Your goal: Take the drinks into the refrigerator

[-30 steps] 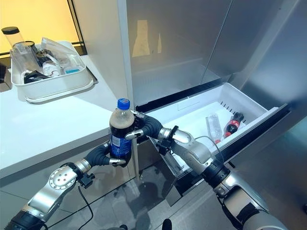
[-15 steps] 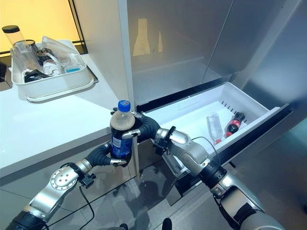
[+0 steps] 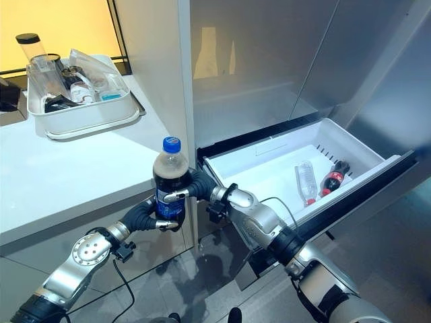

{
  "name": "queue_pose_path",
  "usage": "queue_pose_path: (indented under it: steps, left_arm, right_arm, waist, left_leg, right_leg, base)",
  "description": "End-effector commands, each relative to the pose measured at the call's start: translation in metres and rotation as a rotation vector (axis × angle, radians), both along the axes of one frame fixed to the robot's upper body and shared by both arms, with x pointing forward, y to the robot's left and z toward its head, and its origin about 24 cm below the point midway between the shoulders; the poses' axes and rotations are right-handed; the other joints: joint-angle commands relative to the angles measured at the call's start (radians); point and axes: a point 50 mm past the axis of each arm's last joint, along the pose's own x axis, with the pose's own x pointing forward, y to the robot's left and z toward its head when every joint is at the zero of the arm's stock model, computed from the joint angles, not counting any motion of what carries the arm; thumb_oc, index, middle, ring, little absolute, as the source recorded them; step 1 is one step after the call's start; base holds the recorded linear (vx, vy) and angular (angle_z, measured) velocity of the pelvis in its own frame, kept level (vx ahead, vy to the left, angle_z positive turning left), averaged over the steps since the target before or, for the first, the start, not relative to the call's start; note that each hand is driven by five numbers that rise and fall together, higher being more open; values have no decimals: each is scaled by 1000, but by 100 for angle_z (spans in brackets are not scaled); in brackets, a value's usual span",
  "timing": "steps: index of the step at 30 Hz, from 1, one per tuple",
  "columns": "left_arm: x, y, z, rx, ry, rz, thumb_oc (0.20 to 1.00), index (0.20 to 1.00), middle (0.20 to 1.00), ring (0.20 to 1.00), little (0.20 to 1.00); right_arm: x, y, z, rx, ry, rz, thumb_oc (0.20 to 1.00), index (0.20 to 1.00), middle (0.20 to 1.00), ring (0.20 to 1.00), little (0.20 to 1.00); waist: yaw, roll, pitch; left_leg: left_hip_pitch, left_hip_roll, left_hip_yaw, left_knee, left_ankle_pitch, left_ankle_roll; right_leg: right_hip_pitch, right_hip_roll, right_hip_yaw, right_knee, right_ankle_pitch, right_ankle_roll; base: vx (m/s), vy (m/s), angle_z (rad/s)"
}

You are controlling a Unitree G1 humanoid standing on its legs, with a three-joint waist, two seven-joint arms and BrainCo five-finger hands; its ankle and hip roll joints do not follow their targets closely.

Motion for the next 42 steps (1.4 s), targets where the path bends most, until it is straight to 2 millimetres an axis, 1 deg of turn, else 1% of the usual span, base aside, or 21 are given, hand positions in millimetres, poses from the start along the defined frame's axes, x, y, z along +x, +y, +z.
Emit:
queue_pose_path:
  steps: [1, 5, 8, 17, 18, 19, 21, 22, 23, 24, 34, 42]
  left_arm:
    - [27, -30, 59, -117, -269, -95, 200, 200, 200, 200, 200]
    - [27, -29, 57, -104, -270, -83, 200, 200, 200, 200, 200]
    - [27, -29, 57, -107, -275, -72, 200, 200, 200, 200, 200]
    - [27, -34, 58, -124, -285, -81, 200, 200, 200, 200, 200]
    - [28, -35, 58, -124, -285, -83, 200, 200, 200, 200, 200]
    - [27, -35, 58, -124, -285, -85, 200, 200, 200, 200, 200]
    - [27, -35, 58, -125, -285, -85, 200, 200, 200, 200, 200]
    - [27, -36, 58, -130, -284, -86, 200, 200, 200, 200, 200]
    - [27, -36, 58, -133, -283, -87, 200, 200, 200, 200, 200]
    - [27, -36, 57, -135, -282, -87, 200, 200, 200, 200, 200]
    - [28, -39, 57, -137, -282, -92, 200, 200, 200, 200, 200]
    - [28, -39, 55, -135, -277, -88, 200, 200, 200, 200, 200]
  right_arm:
    - [-2, 23, 49, 56, -215, 92, 1000, 1000, 1000, 1000, 1000]
    - [-1, 19, 44, 24, -227, 69, 1000, 1000, 1000, 1000, 1000]
    - [-1, 19, 42, 40, -215, 54, 1000, 1000, 1000, 1000, 1000]
    - [-4, 22, 47, 109, -195, 59, 1000, 1000, 1000, 1000, 1000]
    - [-4, 23, 47, 117, -190, 56, 812, 812, 812, 812, 812]
    - [-3, 23, 48, 121, -189, 53, 592, 592, 592, 592, 592]
    - [-4, 24, 49, 138, -183, 53, 573, 573, 573, 573, 573]
    - [-5, 25, 49, 147, -180, 55, 426, 426, 426, 426, 426]
    - [-5, 25, 50, 155, -180, 54, 235, 235, 235, 235, 235]
    - [-5, 25, 51, 162, -178, 52, 200, 200, 200, 200, 200]
    - [-7, 30, 51, 234, -122, 57, 200, 200, 200, 200, 200]
    - [-8, 31, 50, 244, -104, 63, 200, 200, 200, 200, 200]
  waist:
    - [5, 10, -8]
    - [3, 11, -7]
    - [4, 13, -7]
    - [5, 16, -8]
    - [5, 17, -7]
    - [6, 18, -8]
    - [6, 18, -8]
    - [6, 19, -8]
    - [6, 19, -9]
    - [6, 19, -8]
    - [8, 21, -9]
    - [7, 22, -11]
  left_leg:
    - [15, -33, -79, 1, -75, 44]
    - [14, -33, -80, 1, -74, 45]
    - [14, -33, -81, 1, -74, 45]
    - [14, -33, -83, 1, -72, 45]
    - [14, -34, -83, 1, -72, 44]
    - [14, -34, -82, 1, -72, 44]
    - [15, -34, -82, 1, -72, 44]
    - [15, -35, -82, 1, -72, 44]
    - [15, -34, -82, 1, -72, 44]
    - [15, -34, -82, 1, -72, 44]
    - [15, -37, -76, 1, -73, 45]
    - [18, -37, -72, 1, -77, 47]
  right_leg:
    - [35, -27, -29, 89, -94, 56]
    - [36, -27, -28, 88, -94, 56]
    - [37, -27, -30, 87, -93, 55]
    - [39, -28, -32, 85, -93, 55]
    - [39, -29, -32, 84, -93, 55]
    - [40, -29, -32, 84, -93, 55]
    - [40, -29, -32, 83, -92, 56]
    - [40, -29, -31, 83, -92, 56]
    - [40, -29, -31, 84, -92, 55]
    - [39, -29, -31, 84, -92, 56]
    - [37, -29, -30, 84, -89, 58]
    - [37, -30, -25, 81, -88, 60]
  base:
    - [0, 0, 0]
    - [0, 0, 0]
    - [0, 0, 0]
    - [0, 0, 0]
    - [0, 0, 0]
    - [0, 0, 0]
    - [0, 0, 0]
    - [0, 0, 0]
    - [0, 0, 0]
    - [0, 0, 0]
    - [0, 0, 0]
    - [0, 0, 0]
